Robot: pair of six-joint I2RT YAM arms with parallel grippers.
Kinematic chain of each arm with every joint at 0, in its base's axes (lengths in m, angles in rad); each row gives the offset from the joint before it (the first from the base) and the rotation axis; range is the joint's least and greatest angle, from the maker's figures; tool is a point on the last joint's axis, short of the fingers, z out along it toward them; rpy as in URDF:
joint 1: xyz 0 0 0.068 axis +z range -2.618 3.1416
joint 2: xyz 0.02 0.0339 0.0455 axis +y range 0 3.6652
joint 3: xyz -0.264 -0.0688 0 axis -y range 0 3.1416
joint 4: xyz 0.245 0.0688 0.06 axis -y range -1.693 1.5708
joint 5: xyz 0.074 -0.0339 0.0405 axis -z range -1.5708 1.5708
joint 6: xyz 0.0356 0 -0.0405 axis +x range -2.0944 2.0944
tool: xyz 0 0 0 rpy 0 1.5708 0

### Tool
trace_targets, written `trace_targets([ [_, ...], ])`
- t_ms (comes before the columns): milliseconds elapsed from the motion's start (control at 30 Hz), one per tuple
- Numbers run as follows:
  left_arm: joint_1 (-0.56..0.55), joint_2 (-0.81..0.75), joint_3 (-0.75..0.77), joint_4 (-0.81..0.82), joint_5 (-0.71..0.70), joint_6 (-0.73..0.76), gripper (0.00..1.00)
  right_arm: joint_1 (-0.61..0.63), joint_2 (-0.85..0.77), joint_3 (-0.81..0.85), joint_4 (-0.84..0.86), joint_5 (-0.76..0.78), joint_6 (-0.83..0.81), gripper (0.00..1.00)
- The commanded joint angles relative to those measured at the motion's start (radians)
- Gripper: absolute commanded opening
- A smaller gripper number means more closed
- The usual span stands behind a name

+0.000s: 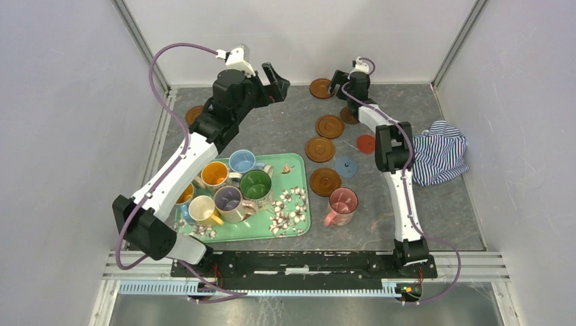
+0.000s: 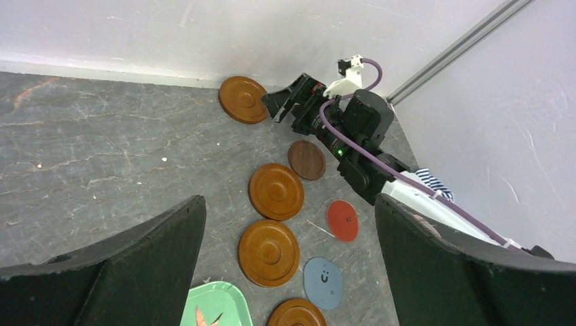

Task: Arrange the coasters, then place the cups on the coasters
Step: Move the coaster to the center of the board.

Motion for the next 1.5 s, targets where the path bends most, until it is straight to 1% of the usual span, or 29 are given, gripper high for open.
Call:
trace_targets([
  [0, -0.003, -0.024, -0.012, -0.023, 0.015, 0.065, 1.0, 0.025, 0.051, 0.08, 0.073, 0.05, 0.014, 0.98],
  [67, -0.003, -0.022, -0.012, -0.025, 0.019, 0.066, 1.0, 0.032, 0.057, 0.078, 0.073, 0.073, 0.007, 0.98],
  [133, -0.004, -0.02, -0.009, -0.025, 0.023, 0.065, 1.0, 0.042, 0.061, 0.079, 0.075, 0.08, -0.011, 0.95],
  [267, -0.003, -0.008, 0.008, -0.029, 0.032, 0.067, 1.0, 0.059, 0.08, 0.089, 0.085, 0.076, -0.043, 0.87],
  [367, -0.004, -0.004, 0.008, -0.03, 0.037, 0.067, 1.0, 0.064, 0.097, 0.114, 0.09, 0.054, -0.042, 0.77],
  [567, -0.003, 0.001, 0.014, -0.032, 0.05, 0.066, 1.0, 0.072, 0.106, 0.127, 0.085, 0.023, -0.043, 0.53],
  [633, -0.003, 0.006, 0.018, -0.033, 0.055, 0.067, 1.0, 0.081, 0.102, 0.131, 0.071, 0.017, -0.059, 0.49],
  [900, -0.003, 0.012, 0.017, -0.029, 0.071, 0.059, 1.0, 0.14, 0.056, 0.101, -0.001, -0.009, -0.181, 0.47],
  [933, -0.003, 0.01, 0.017, -0.029, 0.072, 0.059, 1.0, 0.147, 0.047, 0.09, -0.011, -0.034, -0.198, 0.46],
  [1133, -0.003, 0.007, 0.015, -0.031, 0.073, 0.059, 1.0, 0.204, -0.025, 0.055, -0.134, -0.001, -0.317, 0.42],
  [1233, -0.004, 0.0, 0.015, -0.033, 0.07, 0.06, 1.0, 0.222, -0.09, -0.001, -0.174, 0.024, -0.343, 0.4],
  [1300, -0.003, -0.001, 0.014, -0.035, 0.062, 0.06, 1.0, 0.233, -0.118, -0.025, -0.185, 0.016, -0.351, 0.39],
  [1333, -0.003, 0.001, 0.013, -0.037, 0.056, 0.061, 1.0, 0.241, -0.124, -0.025, -0.222, 0.007, -0.352, 0.39],
  [1433, -0.002, 0.012, 0.021, -0.069, -0.009, 0.059, 1.0, 0.271, -0.137, -0.025, -0.255, -0.01, -0.337, 0.38],
  [1467, 0.001, 0.017, 0.027, -0.09, -0.04, 0.054, 1.0, 0.28, -0.138, -0.025, -0.256, -0.04, -0.321, 0.38],
])
